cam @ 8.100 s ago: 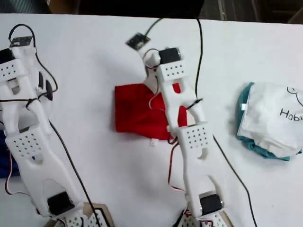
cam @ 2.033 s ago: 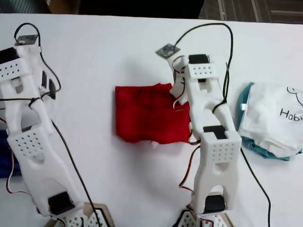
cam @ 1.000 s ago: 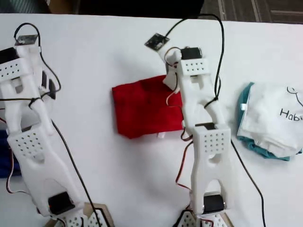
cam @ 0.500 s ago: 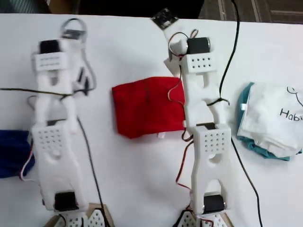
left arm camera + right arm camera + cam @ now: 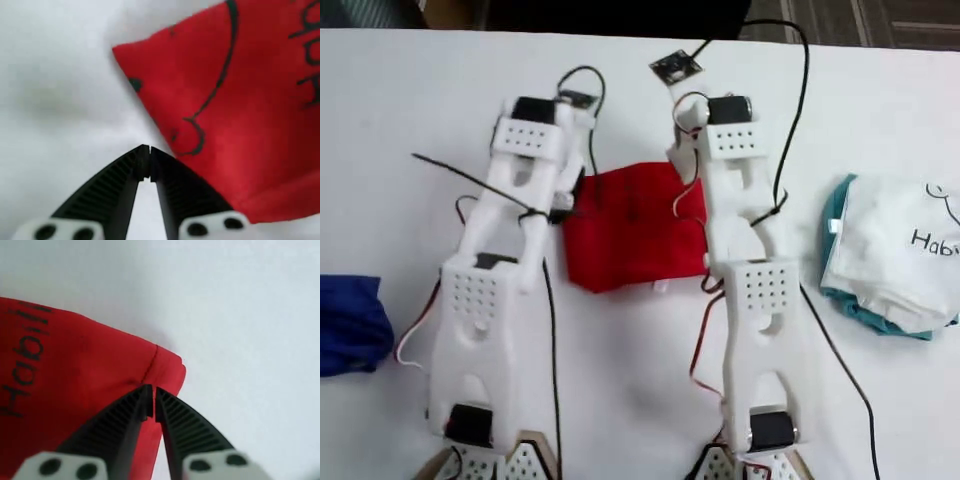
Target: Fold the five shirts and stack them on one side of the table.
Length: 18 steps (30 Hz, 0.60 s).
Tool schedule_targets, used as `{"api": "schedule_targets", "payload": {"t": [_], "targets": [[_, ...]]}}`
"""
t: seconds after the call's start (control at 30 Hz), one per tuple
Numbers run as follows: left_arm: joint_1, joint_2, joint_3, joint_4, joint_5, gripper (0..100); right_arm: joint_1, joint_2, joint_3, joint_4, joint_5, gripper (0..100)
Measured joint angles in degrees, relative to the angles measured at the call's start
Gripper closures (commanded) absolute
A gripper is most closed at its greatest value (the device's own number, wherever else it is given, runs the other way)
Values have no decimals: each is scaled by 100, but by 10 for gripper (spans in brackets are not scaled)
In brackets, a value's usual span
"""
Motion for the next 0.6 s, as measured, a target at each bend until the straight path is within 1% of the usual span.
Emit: {"api": "schedule_targets", "payload": {"t": [0.1, 0.23, 0.37, 0.6], "targets": [[185, -466, 387, 0, 35, 974, 62, 18, 0, 9, 0, 978], [659, -1187, 1064, -18, 185, 974, 79, 18, 0, 18, 0, 978], [1090, -1468, 1732, -316, 360, 974, 79, 18, 0, 18, 0, 978], [1160, -1468, 2699, -1108, 448, 974, 79, 53, 0, 9, 0, 978]]}}
